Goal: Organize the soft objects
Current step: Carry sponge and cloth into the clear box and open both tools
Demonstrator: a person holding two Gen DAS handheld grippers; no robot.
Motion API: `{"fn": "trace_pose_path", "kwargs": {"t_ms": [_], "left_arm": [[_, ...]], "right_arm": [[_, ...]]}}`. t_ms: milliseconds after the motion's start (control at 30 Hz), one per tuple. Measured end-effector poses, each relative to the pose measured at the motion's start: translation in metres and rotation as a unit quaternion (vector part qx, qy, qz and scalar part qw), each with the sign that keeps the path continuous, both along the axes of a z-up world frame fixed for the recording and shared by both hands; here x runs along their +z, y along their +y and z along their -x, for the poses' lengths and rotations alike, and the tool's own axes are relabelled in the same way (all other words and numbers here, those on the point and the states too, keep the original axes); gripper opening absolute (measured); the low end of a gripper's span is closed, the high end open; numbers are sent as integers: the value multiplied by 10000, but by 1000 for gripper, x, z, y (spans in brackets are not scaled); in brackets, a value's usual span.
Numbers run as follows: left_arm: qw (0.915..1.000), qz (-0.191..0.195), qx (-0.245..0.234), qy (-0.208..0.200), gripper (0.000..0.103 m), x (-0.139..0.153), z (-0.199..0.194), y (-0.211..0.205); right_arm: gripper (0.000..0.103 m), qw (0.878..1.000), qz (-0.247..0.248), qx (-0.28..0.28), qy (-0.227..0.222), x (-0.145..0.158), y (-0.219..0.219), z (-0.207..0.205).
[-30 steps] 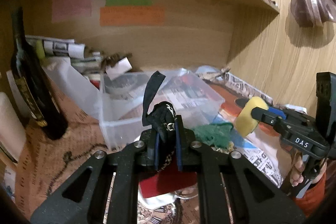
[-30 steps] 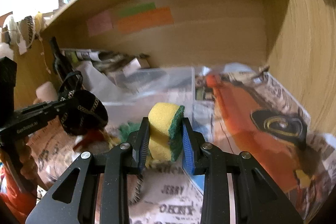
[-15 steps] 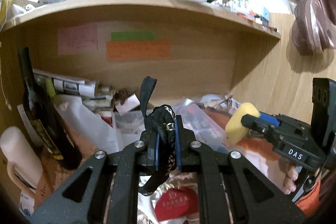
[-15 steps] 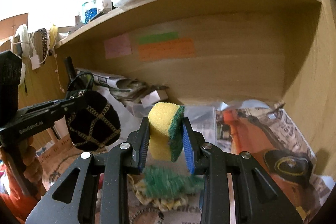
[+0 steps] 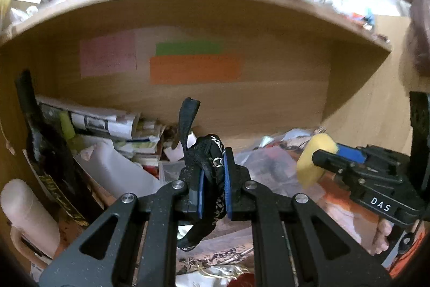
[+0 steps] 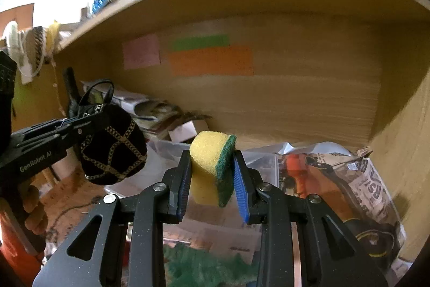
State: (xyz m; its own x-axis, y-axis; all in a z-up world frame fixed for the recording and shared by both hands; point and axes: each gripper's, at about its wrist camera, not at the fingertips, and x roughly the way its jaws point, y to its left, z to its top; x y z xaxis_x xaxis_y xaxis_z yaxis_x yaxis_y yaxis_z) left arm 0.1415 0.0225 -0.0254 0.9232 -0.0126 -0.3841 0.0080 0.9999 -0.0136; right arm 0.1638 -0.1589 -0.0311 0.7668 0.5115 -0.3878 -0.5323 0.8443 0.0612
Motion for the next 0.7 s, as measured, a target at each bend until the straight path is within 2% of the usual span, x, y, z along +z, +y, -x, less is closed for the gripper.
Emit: {"fn": "trace_pose_path", "kwargs": {"t_ms": [167,333,600,700], "left_arm": [[9989,-2,84,465,11,-25,-31,4],[9960,-170,139,861,11,-51,-55,-3],[9923,-555,-71,1108,12,-66,-70,-30],[9900,-454,-228,1320,20,-68,-75,-34]], "right_arm": [[27,9993,237,-55,283,-16,9,-23],[27,9974,332,-110,637,-36,15,-42],[28,9927,591,-72,1051,-59,25,-60],[28,9912,637,-40,1163,-64,27,-62]]}}
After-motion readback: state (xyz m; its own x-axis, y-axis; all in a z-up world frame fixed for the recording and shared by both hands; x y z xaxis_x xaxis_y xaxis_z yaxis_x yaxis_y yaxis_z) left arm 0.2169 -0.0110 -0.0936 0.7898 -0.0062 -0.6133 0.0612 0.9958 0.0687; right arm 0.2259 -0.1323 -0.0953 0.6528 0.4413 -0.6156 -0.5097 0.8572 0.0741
